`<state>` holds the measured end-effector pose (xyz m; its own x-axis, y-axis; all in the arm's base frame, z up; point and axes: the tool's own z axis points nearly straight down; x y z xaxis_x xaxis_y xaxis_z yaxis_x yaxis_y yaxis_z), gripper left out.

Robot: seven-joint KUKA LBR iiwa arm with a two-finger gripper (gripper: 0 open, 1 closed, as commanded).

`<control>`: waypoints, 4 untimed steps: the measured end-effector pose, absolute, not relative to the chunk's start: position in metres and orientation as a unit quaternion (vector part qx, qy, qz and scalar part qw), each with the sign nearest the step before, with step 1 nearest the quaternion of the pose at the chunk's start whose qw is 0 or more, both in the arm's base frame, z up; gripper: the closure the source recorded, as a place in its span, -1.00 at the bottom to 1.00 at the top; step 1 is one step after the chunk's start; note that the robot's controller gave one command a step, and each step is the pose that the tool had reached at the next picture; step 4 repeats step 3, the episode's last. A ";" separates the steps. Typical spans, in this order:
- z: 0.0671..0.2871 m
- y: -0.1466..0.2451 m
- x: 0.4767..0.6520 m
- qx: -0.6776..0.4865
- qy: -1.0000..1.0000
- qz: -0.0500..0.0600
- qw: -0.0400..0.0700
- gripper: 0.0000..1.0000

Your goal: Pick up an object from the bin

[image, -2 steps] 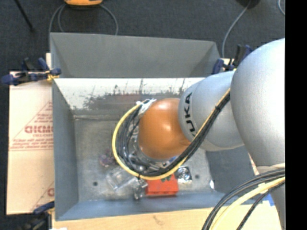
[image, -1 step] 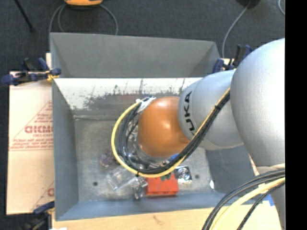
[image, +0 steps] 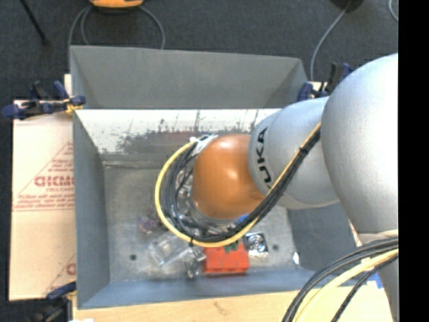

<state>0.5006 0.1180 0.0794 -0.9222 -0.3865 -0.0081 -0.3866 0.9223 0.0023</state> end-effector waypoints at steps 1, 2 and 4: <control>0.080 0.119 0.502 -0.194 0.981 0.002 0.004 -1.00; 0.080 0.119 0.503 -0.191 0.982 0.002 0.005 -1.00; 0.081 0.120 0.504 -0.192 0.981 0.002 0.007 1.00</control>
Offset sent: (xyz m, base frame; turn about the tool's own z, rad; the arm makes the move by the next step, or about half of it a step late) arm 0.0000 0.0000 0.0000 0.0000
